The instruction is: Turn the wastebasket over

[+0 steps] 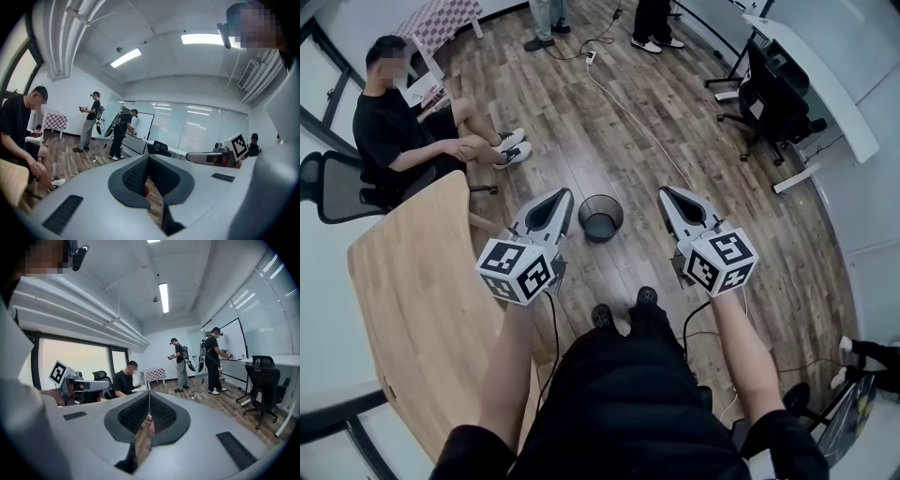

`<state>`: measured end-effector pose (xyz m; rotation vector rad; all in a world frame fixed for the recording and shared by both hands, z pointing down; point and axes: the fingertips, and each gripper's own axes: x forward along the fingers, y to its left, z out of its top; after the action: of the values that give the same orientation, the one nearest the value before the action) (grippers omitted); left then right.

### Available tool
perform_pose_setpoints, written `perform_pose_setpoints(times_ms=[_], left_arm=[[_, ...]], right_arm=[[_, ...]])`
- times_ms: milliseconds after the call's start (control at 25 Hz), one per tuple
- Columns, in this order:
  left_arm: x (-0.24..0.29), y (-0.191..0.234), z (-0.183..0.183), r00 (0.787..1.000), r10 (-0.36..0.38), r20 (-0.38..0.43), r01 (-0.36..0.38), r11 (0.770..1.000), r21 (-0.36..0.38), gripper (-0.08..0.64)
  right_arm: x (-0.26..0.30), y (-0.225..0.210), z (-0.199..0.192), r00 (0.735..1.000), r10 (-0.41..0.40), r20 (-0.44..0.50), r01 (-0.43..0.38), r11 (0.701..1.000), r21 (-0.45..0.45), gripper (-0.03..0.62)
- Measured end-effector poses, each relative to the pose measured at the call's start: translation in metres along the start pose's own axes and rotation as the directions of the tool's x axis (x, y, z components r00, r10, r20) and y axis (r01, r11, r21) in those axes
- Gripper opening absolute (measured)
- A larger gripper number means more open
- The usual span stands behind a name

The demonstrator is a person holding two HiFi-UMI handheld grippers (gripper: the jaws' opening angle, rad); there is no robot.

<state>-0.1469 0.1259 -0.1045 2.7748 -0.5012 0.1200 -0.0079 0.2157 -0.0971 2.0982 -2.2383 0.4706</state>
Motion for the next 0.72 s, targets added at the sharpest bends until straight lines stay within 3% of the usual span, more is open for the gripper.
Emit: perform_pose_setpoints(times_ms=[720], left_arm=[[0.04,0.019,-0.031,0.996,0.043,-0.08,-0.047,0.998,-0.046,0.017]], right_arm=[[0.04,-0.032,-0.031,0.989,0.061,-0.136,-0.06,0.998,0.011,0.034]])
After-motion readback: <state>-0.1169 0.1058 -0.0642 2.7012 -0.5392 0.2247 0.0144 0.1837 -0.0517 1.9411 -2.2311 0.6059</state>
